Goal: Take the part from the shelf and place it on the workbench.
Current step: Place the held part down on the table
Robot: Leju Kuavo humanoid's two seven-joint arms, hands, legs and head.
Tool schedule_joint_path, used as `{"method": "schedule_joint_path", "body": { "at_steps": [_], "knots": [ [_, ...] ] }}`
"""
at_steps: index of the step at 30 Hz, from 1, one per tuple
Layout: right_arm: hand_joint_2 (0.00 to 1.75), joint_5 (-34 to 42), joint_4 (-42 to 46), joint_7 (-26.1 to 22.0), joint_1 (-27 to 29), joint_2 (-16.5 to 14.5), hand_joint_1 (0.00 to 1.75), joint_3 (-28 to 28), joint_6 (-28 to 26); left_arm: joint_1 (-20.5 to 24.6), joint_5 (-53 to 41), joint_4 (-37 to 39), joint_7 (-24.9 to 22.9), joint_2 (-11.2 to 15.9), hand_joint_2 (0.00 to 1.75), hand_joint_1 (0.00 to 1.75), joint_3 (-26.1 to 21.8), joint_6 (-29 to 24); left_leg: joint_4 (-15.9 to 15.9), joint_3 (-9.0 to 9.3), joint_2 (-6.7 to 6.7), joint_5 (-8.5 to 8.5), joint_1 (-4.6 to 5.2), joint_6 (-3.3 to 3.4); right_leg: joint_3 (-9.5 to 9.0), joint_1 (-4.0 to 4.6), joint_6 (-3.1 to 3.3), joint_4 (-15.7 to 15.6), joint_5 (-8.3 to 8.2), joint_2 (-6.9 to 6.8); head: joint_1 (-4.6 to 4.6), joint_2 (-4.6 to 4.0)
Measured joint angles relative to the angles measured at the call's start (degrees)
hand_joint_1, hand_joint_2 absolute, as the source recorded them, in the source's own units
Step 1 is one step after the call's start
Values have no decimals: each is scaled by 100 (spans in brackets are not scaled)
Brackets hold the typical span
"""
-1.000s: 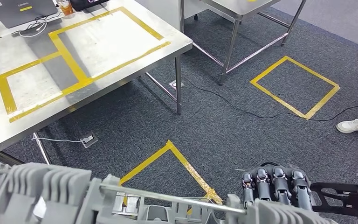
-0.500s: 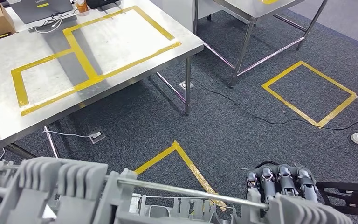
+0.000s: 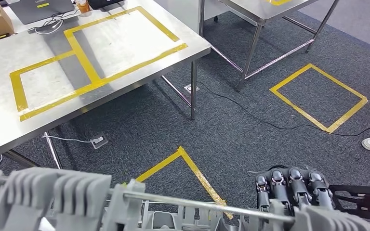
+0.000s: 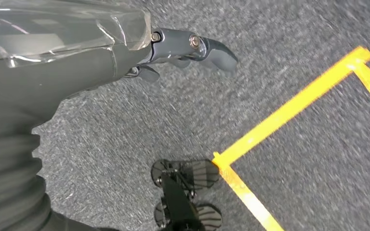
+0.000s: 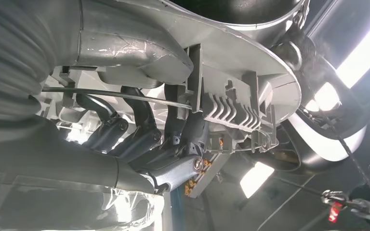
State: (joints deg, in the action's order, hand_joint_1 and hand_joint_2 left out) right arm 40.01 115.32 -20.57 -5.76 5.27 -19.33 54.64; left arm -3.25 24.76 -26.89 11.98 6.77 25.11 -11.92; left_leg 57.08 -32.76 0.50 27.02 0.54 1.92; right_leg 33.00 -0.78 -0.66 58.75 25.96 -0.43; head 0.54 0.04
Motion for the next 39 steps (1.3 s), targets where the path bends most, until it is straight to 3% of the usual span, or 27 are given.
{"method": "schedule_joint_path", "body": {
  "at_steps": [2, 3, 6, 7, 8, 9, 10, 11, 13, 15, 17, 19, 21, 23, 24, 25, 27, 28, 29, 31, 32, 34, 36, 38, 39],
  "knots": [
    [175, 7, -2, 9, -26, -3, 175, -7, 0, -4, 2, 2, 3, -8, 175, 0, -3, -1, -88, 161, -37, -9, -19, 62, 79, -7, -47, 193, 35, 6, -8, 0],
    [175, 12, -3, 15, -38, -3, 175, -9, 0, -1, 4, 3, 5, -15, 175, 0, -6, -1, -105, 236, -52, -5, -26, 90, 219, -10, -43, 425, 119, 14, -12, 0],
    [175, 20, -13, 37, -43, 2, 175, -18, 0, 3, 9, 9, 14, -44, 175, 0, -15, -1, -104, 348, -84, 87, -20, 107, 869, -17, -55, 1385, 386, 24, -15, 0],
    [175, 21, -19, 43, -42, 3, 175, -22, 0, -1, 9, 14, 20, -53, 175, 0, -17, -1, -103, 399, -102, 134, -23, 96, 1008, -23, -73, 1490, 405, 23, -15, 0],
    [175, 23, -24, 46, -41, 6, 175, -26, 0, -4, 9, 21, 25, -61, 175, 0, -19, -1, -102, 467, -122, 190, -30, 77, 1035, -32, -103, 1381, 353, 23, -15, 0],
    [175, 26, -27, 48, -41, 7, 175, -30, 0, -5, 9, 26, 32, -69, 175, 0, -21, -1, -102, 552, -139, 257, -41, 53, 959, -45, -146, 1074, 223, 22, -15, 0],
    [175, 29, -31, 49, -42, 8, 175, -33, 0, -7, 9, 33, 39, -75, 175, 0, -23, -1, -103, 625, -154, 334, -49, 22, 833, -58, -204, 664, -8, 17, -21, 0],
    [175, 31, -37, 49, -42, 9, 175, -36, 2, -6, 9, 40, 44, -79, 175, 0, -25, -1, -98, 705, -164, 417, -51, -13, 717, -60, -219, 311, -218, 11, -25, 0],
    [175, 34, -49, 50, -43, 12, 175, -44, 5, 1, 9, 51, 54, -83, 175, 0, -32, -1, -113, 795, -165, 542, -48, -95, 572, -31, -119, -41, -453, 15, -36, 0],
    [175, 37, -52, 51, -55, 12, 175, -51, 7, 14, 9, 55, 65, -83, 175, 0, -51, 0, -54, 837, -157, 548, -54, -162, 485, -15, 54, -51, -373, 40, -33, 0],
    [175, 38, -51, 51, -70, 10, 175, -53, 8, 30, 9, 55, 77, -86, 175, 0, -72, 1, 358, 664, -141, 424, -70, -211, 343, -39, 133, -73, -264, 51, -24, 0],
    [175, 42, -54, 51, -72, 9, 175, -52, 9, 37, 9, 57, 83, -87, 175, 0, -80, 0, 1088, 175, -122, 417, -89, -263, 178, -48, 168, -88, -123, 55, -12, 0],
    [175, 42, -58, 51, -68, 9, 175, -54, 9, 19, 9, 66, 83, -88, 175, 0, -81, 0, 1600, -359, -117, 790, -103, -303, 7, -45, 178, -90, 35, 69, -6, 0],
    [175, 39, -61, 51, -67, 9, 175, -55, 9, 3, 9, 79, 82, -92, 175, 0, -81, 1, 1572, -680, -114, 1153, -107, -302, -213, -32, 177, -91, 210, 86, -5, 0],
    [175, 39, -61, 51, -67, 9, 175, -55, 9, -1, 9, 84, 83, -93, 175, 0, -81, 1, 1369, -751, -113, 1112, -101, -275, -341, -20, 175, -93, 305, 92, -5, 0],
    [175, 40, -61, 51, -66, 7, 175, -55, 9, -6, 9, 90, 83, -92, 175, 0, -82, 1, 1076, -783, -112, 826, -83, -221, -441, -11, 173, -103, 400, 94, -6, 0],
    [175, 43, -74, 56, -66, -3, 175, -58, 8, -40, 8, 119, 84, -76, 175, 0, -84, 0, 478, -833, -127, -64, 9, -74, -636, 17, 147, -115, 580, 123, -16, -1],
    [175, 42, -79, 62, -65, -12, 175, -62, 7, -61, 9, 131, 83, -68, 175, 0, -86, -2, 296, -827, -147, -417, 52, -3, -721, 32, 129, -136, 657, 146, -16, -1],
    [175, 40, -83, 69, -68, -20, 175, -68, 7, -74, 10, 141, 84, -61, 175, 0, -91, -2, 199, -803, -167, -590, 82, 40, -821, 55, 100, -122, 697, 171, -16, -1],
    [175, 40, -72, 76, -86, -29, 175, -76, 7, -49, 10, 139, 86, -62, 175, 0, -99, -3, 138, -626, -198, -601, 73, 88, -886, 77, 29, 29, 678, 185, -7, 0],
    [175, 42, -65, 78, -100, -29, 175, -78, 7, -20, 9, 138, 90, -67, 175, 0, -102, -1, 112, -534, -200, -566, 58, 108, -793, 79, -5, 270, 624, 171, -7, 0],
    [175, 50, -57, 79, -113, -28, 175, -75, 7, 27, 7, 135, 97, -81, 175, 0, -102, 4, 90, -381, -203, -466, 39, 157, -350, 66, -29, 939, 639, 137, -9, 0],
    [175, 56, -57, 83, -110, -27, 175, -74, 7, 39, 7, 136, 100, -95, 175, 0, -104, 7, 90, -268, -208, -345, 37, 186, 191, 54, 10, 1485, 950, 122, -13, 0],
    [175, 55, -57, 90, -106, -25, 175, -74, 7, 35, 7, 136, 100, -111, 175, 0, -105, 8, 91, -126, -232, -210, 27, 177, 529, 31, 20, 1505, 1247, 117, -12, 0],
    [175, 55, -57, 92, -105, -25, 175, -74, 7, 34, 7, 136, 100, -117, 175, 0, -105, 8, 91, -44, -248, -140, 17, 161, 586, 20, -26, 1298, 1209, 114, -13, 0]
  ]
}}
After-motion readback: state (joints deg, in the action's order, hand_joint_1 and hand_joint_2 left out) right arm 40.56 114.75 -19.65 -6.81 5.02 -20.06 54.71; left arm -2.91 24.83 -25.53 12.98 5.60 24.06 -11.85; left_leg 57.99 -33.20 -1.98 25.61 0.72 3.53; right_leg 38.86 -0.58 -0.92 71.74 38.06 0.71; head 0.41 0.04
